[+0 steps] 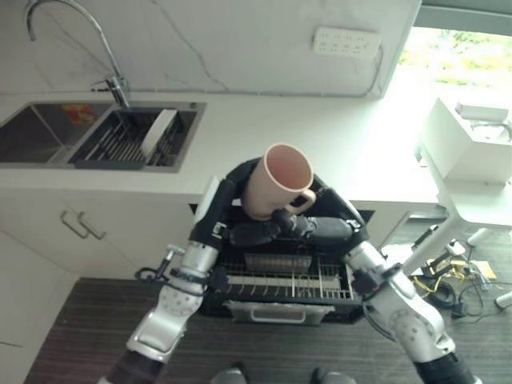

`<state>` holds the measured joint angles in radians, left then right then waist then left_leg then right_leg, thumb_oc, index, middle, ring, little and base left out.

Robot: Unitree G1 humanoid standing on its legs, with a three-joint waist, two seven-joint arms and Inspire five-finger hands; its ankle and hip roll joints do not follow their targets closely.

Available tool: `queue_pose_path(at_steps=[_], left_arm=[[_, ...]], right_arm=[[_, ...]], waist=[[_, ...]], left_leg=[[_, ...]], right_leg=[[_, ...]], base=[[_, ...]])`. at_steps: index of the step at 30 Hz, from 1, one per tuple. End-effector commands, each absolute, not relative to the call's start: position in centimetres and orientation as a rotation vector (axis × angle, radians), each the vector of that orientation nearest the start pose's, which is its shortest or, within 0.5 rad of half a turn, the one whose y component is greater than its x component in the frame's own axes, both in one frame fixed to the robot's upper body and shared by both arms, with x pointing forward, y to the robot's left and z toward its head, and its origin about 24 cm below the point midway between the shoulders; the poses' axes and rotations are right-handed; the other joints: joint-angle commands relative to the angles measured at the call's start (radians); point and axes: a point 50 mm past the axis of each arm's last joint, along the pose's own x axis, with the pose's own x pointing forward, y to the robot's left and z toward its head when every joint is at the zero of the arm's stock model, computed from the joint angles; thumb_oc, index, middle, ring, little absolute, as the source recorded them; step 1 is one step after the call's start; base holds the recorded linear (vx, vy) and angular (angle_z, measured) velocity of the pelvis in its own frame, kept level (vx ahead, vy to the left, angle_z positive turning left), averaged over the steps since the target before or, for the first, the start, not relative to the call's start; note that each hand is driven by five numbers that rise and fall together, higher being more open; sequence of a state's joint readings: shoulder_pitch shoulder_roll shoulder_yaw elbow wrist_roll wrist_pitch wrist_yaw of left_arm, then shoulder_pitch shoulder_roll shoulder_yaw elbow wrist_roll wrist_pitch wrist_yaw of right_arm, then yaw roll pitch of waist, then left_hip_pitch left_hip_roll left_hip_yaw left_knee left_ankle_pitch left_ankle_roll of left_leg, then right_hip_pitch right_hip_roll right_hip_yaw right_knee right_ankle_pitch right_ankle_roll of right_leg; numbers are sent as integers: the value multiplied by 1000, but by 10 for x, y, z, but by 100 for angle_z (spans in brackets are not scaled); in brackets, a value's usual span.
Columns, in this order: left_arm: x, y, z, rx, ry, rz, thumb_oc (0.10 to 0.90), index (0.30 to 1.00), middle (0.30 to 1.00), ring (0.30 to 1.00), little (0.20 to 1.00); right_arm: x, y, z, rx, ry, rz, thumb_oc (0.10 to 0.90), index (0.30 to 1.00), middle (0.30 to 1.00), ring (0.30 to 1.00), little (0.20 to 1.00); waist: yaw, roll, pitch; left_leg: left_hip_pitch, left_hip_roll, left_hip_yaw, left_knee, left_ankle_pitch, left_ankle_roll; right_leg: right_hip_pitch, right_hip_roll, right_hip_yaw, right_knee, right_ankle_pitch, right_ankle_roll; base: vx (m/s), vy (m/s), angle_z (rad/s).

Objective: Place the dishes in the dishwasher.

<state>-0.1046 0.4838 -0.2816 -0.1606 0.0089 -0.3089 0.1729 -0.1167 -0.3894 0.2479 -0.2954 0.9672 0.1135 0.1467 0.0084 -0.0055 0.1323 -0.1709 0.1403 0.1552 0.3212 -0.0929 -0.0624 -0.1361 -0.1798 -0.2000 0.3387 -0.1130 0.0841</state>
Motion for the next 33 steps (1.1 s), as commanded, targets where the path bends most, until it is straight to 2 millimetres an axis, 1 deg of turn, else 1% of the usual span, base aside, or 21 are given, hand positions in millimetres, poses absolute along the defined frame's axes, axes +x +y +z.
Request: queue_pose_path(at_steps=[1,4,9,12,19,24,26,27,28,29,33], left_arm=[[252,123,163,333,-806,-247,400,300,300,300,300],[252,118,161,337,-806,-227,400,300,300,300,300],[253,113,159,341,-787,-243,400,300,300,300,300],[254,110,158,354,-771,-269,400,300,300,300,300],[254,105,155,366,-758,-302,400,300,300,300,300],[254,103,151,399,-736,-335,400,300,300,300,300],[254,103,151,401,-733,-338,400,300,300,300,300],[254,103,151,401,-733,-340,400,300,300,300,300],[254,102,151,401,-733,-342,400,300,300,300,300],[254,102,151,399,-733,-344,400,300,300,300,300],[253,102,150,390,-725,-340,400,300,300,300,300]], right_arm=[[255,-108,174,764,-374,693,800,900,900,900,900],[254,-100,177,839,-387,649,800,900,900,900,900],[251,-88,183,838,-393,676,800,900,900,900,900],[251,-86,190,834,-410,685,800,900,900,900,900],[250,-81,193,814,-415,692,800,900,900,900,900],[249,-80,196,737,-452,697,800,900,900,900,900],[248,-79,197,733,-458,698,800,900,900,900,900],[248,-79,198,734,-460,695,555,533,533,533,533],[249,-80,198,734,-464,689,444,366,366,366,366],[248,-79,198,734,-467,685,400,300,300,300,300],[249,-81,200,739,-475,653,400,300,300,300,300]], waist=[[19,-7,-66],[19,-6,-66],[26,-5,-66],[28,-6,-68],[31,-6,-69],[33,-6,-69],[33,-6,-69],[34,-6,-69],[34,-5,-70],[34,-4,-70],[34,-2,-69]], left_leg=[[58,73,-77,-21,-69,-62],[60,71,-76,-21,-70,-60],[61,70,-76,-21,-70,-59],[60,66,-79,-21,-71,-58],[59,67,-80,-21,-69,-58],[55,68,-81,-21,-66,-59],[56,68,-81,-21,-65,-59],[56,68,-81,-21,-65,-59],[56,68,-80,-21,-65,-59],[56,68,-81,-21,-65,-59],[55,68,-80,-21,-63,-59]], right_leg=[[46,-61,17,-39,-23,93],[46,-62,19,-39,-22,93],[49,-66,15,-39,-22,95],[49,-67,14,-39,-22,95],[50,-67,11,-39,-22,94],[48,-68,10,-39,-22,94],[49,-68,10,-39,-23,94],[50,-68,9,-39,-22,94],[50,-69,8,-39,-23,94],[50,-69,8,-39,-22,94],[51,-68,8,-39,-23,93]], base=[[0,0,0],[0,0,0],[0,0,0],[-2,-3,1],[0,0,0],[0,0,0],[0,0,0],[0,0,0],[0,0,0],[0,0,0],[-3,4,1]])
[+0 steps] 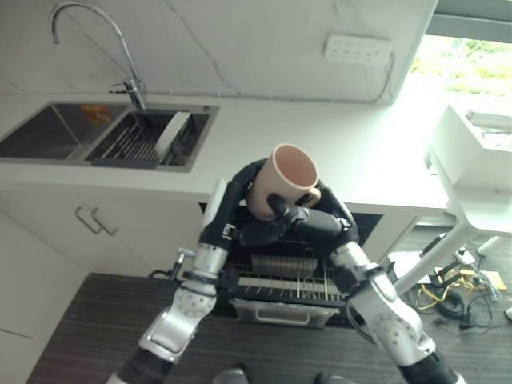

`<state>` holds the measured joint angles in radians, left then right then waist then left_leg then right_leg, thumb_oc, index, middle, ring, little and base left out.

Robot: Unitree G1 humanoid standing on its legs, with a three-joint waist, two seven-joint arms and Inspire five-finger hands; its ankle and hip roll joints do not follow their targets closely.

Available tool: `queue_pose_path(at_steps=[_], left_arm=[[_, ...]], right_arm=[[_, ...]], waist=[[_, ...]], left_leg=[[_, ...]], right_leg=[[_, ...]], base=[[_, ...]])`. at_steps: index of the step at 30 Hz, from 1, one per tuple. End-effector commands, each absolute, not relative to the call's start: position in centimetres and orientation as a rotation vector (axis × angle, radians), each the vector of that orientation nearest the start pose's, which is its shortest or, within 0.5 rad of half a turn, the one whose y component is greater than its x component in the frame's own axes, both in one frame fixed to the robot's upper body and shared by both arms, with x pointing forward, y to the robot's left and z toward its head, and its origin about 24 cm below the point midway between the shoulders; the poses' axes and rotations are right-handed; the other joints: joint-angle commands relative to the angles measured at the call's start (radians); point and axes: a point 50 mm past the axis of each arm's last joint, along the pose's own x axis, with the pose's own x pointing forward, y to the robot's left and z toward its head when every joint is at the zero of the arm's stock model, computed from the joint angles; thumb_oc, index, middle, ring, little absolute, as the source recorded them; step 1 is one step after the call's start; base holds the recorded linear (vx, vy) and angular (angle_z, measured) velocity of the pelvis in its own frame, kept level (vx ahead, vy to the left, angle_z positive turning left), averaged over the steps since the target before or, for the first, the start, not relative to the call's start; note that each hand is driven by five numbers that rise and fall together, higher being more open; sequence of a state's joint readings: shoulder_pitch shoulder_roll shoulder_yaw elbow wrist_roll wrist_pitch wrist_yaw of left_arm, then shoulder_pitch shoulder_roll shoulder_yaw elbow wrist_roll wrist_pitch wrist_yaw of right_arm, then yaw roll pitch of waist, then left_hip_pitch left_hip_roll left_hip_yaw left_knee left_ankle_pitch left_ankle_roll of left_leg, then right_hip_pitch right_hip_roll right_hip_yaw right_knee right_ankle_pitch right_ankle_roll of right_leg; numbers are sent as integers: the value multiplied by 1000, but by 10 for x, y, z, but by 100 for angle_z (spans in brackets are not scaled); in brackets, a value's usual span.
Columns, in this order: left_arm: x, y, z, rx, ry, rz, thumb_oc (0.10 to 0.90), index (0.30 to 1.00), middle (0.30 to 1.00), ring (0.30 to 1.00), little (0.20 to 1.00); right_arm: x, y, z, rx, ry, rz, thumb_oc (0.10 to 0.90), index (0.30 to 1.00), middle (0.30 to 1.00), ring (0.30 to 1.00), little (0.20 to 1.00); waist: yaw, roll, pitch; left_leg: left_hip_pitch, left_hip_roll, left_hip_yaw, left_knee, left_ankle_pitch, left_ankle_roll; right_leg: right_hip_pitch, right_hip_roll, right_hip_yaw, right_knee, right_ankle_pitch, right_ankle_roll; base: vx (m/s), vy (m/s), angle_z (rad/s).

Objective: Place the dishes in the dishwasher.

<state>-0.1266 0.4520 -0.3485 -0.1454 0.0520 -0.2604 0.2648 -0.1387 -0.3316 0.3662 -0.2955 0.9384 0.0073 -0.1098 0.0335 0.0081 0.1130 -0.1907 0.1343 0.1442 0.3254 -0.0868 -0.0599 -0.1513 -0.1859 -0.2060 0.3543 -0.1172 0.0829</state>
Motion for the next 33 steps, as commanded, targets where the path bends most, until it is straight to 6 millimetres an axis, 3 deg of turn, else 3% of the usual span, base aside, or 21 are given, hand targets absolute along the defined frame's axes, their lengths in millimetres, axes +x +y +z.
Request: queue_pose_path(at_steps=[1,5,6,8,12,13,19,24,29,33], left_arm=[[253,102,150,386,-722,-337,400,300,300,300,300],[255,107,149,355,-700,-300,400,300,300,300,300],[255,111,148,340,-690,-284,595,592,592,592,592],[255,114,146,328,-683,-260,800,900,900,900,900],[255,132,145,302,-684,-157,800,900,900,900,900],[255,149,145,279,-681,-59,800,900,900,900,900],[253,192,132,225,-603,184,800,900,900,900,900],[247,226,116,76,-501,400,800,900,900,900,900],[241,242,110,60,-484,512,800,900,900,900,900],[241,241,114,118,-497,447,800,900,900,900,900]], right_arm=[[250,-82,199,742,-476,645,400,300,300,300,300],[251,-91,201,743,-506,588,400,300,300,300,300],[252,-97,201,743,-522,556,400,300,300,300,300],[253,-102,202,742,-537,523,400,300,300,300,300],[255,-118,202,762,-561,452,400,300,300,300,300],[256,-130,199,787,-572,404,400,300,300,300,300],[255,-154,194,841,-600,313,400,300,300,300,300],[254,-172,191,878,-633,245,400,300,300,300,300],[253,-179,194,875,-660,202,400,300,300,300,300],[252,-183,191,821,-649,194,400,300,300,300,300]], waist=[[10,-15,-49],[11,-14,-45],[12,-14,-45],[12,-13,-44],[16,-12,-43],[21,-10,-42],[26,-9,-43],[28,-9,-46],[30,-10,-44],[27,-9,-45]], left_leg=[[75,74,-69,-25,-69,-62],[74,75,-68,-25,-68,-62],[74,73,-70,-25,-68,-61],[75,73,-70,-25,-68,-61],[77,72,-72,-25,-68,-61],[77,71,-74,-25,-69,-61],[79,73,-76,-25,-67,-62],[79,73,-79,-25,-65,-62],[80,74,-84,-25,-62,-65],[79,77,-83,-25,-59,-68]], right_leg=[[66,-62,13,-54,-18,94],[66,-64,9,-54,-18,94],[67,-64,8,-54,-18,93],[68,-64,7,-54,-18,92],[72,-64,4,-54,-19,89],[73,-64,2,-54,-20,87],[79,-64,-5,-54,-24,82],[83,-63,-9,-54,-30,76],[87,-60,-12,-54,-34,71],[89,-58,-12,-54,-35,71]], base=[[0,0,0],[0,0,0],[0,0,0],[0,0,0],[-2,0,1],[-8,1,5],[1,-1,2],[4,-2,3],[5,-2,5],[3,1,3]])
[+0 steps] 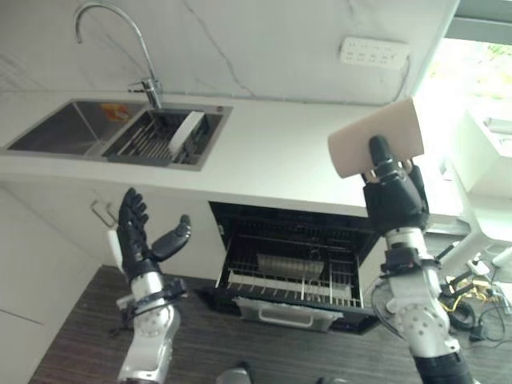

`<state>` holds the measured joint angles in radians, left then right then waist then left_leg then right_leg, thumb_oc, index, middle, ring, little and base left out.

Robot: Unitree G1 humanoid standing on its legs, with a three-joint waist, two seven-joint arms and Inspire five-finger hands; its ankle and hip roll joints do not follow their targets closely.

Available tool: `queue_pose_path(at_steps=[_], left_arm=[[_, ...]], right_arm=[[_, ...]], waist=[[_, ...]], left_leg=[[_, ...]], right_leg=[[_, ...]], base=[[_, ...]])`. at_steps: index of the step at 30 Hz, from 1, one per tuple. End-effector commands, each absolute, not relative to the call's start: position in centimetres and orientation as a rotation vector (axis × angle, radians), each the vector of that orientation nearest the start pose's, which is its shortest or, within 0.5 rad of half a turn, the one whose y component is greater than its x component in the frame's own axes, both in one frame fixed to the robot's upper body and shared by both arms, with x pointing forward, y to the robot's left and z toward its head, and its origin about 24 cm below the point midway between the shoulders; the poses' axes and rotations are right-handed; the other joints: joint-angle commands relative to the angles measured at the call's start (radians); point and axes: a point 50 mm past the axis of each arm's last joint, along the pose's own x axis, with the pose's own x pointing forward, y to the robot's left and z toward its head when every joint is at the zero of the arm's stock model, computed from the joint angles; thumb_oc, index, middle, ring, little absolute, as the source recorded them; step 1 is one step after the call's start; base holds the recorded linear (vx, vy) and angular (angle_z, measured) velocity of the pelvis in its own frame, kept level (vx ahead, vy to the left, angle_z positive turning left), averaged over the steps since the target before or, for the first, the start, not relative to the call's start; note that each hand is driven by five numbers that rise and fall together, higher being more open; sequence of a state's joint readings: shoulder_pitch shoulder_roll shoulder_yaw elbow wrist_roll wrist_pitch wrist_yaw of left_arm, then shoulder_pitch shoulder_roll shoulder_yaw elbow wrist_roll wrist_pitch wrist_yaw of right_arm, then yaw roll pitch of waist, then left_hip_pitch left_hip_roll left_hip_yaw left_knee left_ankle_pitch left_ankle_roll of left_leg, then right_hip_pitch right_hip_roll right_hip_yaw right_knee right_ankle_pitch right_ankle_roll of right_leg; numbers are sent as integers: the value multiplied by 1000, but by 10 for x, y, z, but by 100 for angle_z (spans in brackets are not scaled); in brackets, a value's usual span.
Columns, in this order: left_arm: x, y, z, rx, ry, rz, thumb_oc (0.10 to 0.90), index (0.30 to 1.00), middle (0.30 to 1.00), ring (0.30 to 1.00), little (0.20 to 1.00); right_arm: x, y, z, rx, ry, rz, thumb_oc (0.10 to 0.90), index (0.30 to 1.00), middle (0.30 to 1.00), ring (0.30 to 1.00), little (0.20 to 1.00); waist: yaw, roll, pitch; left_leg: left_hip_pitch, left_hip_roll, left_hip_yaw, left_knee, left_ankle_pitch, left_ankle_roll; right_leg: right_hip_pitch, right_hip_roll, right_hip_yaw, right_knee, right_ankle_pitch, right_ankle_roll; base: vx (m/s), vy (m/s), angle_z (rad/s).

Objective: Place the dishes in the dishwasher.

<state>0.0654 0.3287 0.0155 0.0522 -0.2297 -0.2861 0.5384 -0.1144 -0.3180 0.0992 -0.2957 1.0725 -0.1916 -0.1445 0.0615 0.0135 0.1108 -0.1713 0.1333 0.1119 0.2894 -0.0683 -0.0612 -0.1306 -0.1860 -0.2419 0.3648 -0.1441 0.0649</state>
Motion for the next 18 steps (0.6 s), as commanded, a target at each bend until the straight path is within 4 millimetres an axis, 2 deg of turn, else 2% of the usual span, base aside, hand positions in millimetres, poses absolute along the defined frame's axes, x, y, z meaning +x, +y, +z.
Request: queue_pose_path(at_steps=[1,5,8,13,18], left_arm=[[243,239,117,128,-498,384,800,900,900,900,900],[245,223,128,259,-518,132,800,900,900,900,900],[246,213,131,382,-471,-91,800,900,900,900,900],[247,207,136,502,-426,-266,800,900,900,900,900],[244,195,150,507,-443,-442,800,900,900,900,900]], right_arm=[[252,-182,187,783,-616,216,400,300,300,300,300],[253,-179,177,685,-536,291,400,300,300,300,300],[251,-181,168,632,-480,376,400,300,300,300,300],[250,-182,163,589,-446,432,400,300,300,300,300],[248,-178,163,491,-409,513,400,300,300,300,300]], waist=[[-3,-14,-42],[-10,-11,-37],[-21,-6,-34],[-34,2,-27],[-43,7,2]], left_leg=[[59,78,-51,11,-77,-67],[56,82,-48,11,-72,-69],[55,85,-43,11,-69,-72],[54,88,-38,11,-66,-73],[46,94,-39,11,-61,-78]], right_leg=[[68,-58,23,-65,-8,91],[66,-57,22,-65,-7,94],[64,-57,22,-65,-6,100],[58,-57,27,-65,-3,106],[44,-57,38,-65,3,110]], base=[[0,0,0],[0,0,0],[0,0,0],[0,0,0],[56,28,-5]])
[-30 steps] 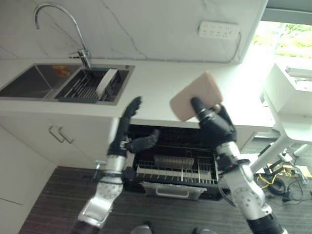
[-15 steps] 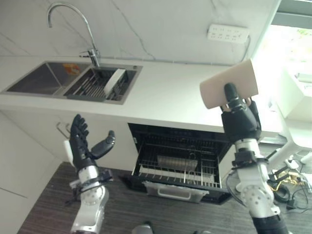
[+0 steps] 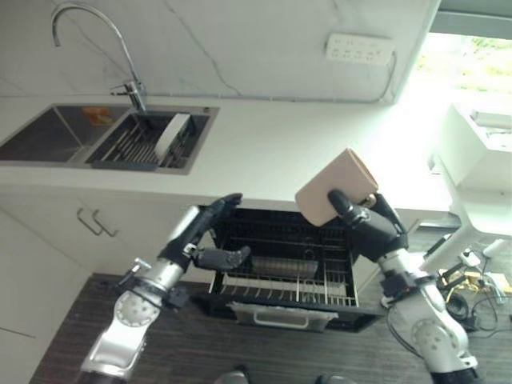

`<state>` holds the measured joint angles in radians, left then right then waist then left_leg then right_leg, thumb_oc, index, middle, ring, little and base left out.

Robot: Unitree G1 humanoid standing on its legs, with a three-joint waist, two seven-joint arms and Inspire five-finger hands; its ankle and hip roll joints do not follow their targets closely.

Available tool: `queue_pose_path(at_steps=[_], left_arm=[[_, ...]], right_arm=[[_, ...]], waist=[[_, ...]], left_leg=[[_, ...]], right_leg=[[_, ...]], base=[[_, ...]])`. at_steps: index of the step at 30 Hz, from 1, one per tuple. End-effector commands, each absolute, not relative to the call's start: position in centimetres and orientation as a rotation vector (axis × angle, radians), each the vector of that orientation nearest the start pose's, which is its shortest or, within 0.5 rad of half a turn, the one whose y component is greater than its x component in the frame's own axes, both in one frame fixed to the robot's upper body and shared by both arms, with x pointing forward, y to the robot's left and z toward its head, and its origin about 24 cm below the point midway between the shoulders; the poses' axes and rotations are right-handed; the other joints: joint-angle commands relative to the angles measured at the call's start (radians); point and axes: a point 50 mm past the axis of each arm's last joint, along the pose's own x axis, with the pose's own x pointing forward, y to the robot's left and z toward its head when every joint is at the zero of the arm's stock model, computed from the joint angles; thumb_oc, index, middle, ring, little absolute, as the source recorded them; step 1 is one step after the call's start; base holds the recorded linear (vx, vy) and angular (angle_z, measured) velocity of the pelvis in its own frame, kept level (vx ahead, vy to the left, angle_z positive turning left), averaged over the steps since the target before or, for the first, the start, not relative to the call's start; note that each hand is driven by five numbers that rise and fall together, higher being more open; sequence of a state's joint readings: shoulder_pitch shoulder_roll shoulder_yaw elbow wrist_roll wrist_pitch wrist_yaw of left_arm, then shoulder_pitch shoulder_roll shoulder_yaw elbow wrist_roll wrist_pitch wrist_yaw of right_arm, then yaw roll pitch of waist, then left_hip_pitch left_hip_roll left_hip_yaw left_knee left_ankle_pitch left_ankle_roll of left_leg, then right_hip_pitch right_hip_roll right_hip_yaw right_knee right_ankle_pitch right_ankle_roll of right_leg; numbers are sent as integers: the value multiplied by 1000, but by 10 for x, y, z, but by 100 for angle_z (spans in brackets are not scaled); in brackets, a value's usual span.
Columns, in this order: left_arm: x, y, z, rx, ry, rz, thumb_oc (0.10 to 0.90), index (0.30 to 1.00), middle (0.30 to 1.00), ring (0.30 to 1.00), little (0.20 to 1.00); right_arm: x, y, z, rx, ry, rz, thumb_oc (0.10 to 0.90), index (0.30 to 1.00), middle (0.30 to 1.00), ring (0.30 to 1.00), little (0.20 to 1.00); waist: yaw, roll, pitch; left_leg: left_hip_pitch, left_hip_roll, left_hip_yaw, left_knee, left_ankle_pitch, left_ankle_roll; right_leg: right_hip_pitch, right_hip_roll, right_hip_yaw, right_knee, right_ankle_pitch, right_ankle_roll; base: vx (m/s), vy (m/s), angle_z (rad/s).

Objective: Place the dishes in the dishwasher.

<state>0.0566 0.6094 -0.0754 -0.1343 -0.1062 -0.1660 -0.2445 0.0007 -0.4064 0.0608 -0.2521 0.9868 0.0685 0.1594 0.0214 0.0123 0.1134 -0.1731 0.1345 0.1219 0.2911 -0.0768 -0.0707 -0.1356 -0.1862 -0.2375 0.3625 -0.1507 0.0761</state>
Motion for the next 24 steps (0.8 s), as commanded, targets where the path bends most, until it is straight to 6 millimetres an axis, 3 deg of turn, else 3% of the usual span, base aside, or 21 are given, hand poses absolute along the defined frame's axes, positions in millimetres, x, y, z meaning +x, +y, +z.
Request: queue_pose_path(at_steps=[1,4,6,7,10,20,24], left_arm=[[246,192,153,521,-458,-453,800,900,900,900,900],[254,185,168,578,-515,-476,800,900,900,900,900],[261,186,185,611,-539,-491,800,900,900,900,900],[268,187,198,638,-558,-481,800,900,900,900,900],[272,189,204,658,-542,-467,800,900,900,900,900],[284,197,200,718,-354,-500,800,900,900,900,900],[289,202,186,733,-185,-538,800,900,900,900,900]], right_arm=[[249,-178,165,468,-412,522,400,300,300,300,300],[255,-180,177,394,-447,543,400,300,300,300,300],[259,-183,190,354,-470,573,400,300,300,300,300],[266,-183,204,297,-498,600,400,300,300,300,300],[268,-178,213,226,-520,631,400,300,300,300,300],[270,-172,226,155,-553,622,400,300,300,300,300],[270,-174,230,127,-555,611,400,300,300,300,300]], waist=[[-5,8,13],[-8,6,65],[-14,4,123],[-21,8,178],[-24,7,213],[-27,3,231],[-35,10,229]], left_leg=[[35,95,-55,9,-49,-71],[-26,96,-72,9,-35,-74],[-81,90,-82,9,-21,-73],[-126,85,-86,9,-9,-71],[-143,80,-82,9,-6,-66],[-148,85,-63,9,-5,-67],[-144,87,-53,9,-5,-70]], right_leg=[[36,-57,38,-62,13,99],[-22,-57,47,-62,31,98],[-78,-52,64,-62,50,95],[-123,-45,75,-62,67,88],[-146,-44,83,-62,75,86],[-159,-53,77,-62,81,93],[-157,-55,77,-62,80,94]], base=[[-108,23,-1],[-286,-8,0],[-437,5,5],[-388,42,2],[-185,30,0],[-42,7,-1],[-33,22,-3]])
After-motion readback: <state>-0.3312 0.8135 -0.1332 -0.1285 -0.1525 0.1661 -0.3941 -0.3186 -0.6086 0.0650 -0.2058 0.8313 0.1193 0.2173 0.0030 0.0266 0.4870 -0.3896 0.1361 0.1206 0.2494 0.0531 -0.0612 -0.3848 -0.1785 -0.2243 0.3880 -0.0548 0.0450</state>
